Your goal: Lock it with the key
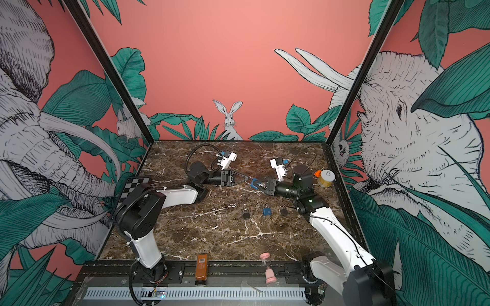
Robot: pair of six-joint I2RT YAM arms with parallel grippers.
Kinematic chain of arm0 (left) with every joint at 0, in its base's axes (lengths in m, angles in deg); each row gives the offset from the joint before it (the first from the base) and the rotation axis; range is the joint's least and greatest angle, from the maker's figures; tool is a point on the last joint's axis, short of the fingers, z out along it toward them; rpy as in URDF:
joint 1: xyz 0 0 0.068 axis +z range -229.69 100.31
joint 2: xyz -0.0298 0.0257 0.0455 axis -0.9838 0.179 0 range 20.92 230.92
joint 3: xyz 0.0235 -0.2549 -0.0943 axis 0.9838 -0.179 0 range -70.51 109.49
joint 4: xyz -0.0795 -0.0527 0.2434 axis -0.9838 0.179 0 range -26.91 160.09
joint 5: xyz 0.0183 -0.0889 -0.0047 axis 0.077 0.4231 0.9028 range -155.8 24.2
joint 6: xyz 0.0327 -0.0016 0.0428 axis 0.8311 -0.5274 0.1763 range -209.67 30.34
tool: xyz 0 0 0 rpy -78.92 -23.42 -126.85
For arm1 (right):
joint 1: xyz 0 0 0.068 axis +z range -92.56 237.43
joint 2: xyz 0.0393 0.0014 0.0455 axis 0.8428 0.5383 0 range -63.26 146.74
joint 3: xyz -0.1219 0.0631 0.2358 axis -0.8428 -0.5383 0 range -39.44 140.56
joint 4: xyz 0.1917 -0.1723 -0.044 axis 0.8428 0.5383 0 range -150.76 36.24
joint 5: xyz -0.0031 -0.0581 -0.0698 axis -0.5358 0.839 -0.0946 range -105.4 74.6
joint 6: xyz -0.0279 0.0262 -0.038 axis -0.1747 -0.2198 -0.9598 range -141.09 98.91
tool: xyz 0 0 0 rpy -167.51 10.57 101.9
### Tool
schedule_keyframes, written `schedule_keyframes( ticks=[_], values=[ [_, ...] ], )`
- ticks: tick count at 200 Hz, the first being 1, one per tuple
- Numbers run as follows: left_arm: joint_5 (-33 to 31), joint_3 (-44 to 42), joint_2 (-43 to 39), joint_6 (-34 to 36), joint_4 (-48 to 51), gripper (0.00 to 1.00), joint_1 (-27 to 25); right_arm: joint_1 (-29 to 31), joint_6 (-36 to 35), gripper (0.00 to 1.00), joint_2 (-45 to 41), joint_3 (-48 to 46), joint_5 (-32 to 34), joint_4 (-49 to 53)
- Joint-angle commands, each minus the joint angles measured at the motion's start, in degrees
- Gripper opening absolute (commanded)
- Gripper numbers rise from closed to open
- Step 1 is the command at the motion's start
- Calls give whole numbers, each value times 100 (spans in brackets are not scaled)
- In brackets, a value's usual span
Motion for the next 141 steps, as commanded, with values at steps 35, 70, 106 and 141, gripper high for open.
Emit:
schedule_keyframes(
  ticks=[35, 70, 106, 141],
  values=[
    [-120, 176, -1334, 2087, 2698, 0, -526, -5, -246, 0, -90, 78, 263, -263],
    [-97, 265, -1358, 2003, 2535, 0, -857, -7, -198, 0, -57, 61, 267, -523],
    [-45, 375, -1251, 2047, 2488, 0, -1197, -9, -43, 0, 36, 49, 199, -912],
    [36, 426, -1053, 1723, 1881, 0, -1437, -7, -40, 0, 218, 97, 195, -1065]
  ],
)
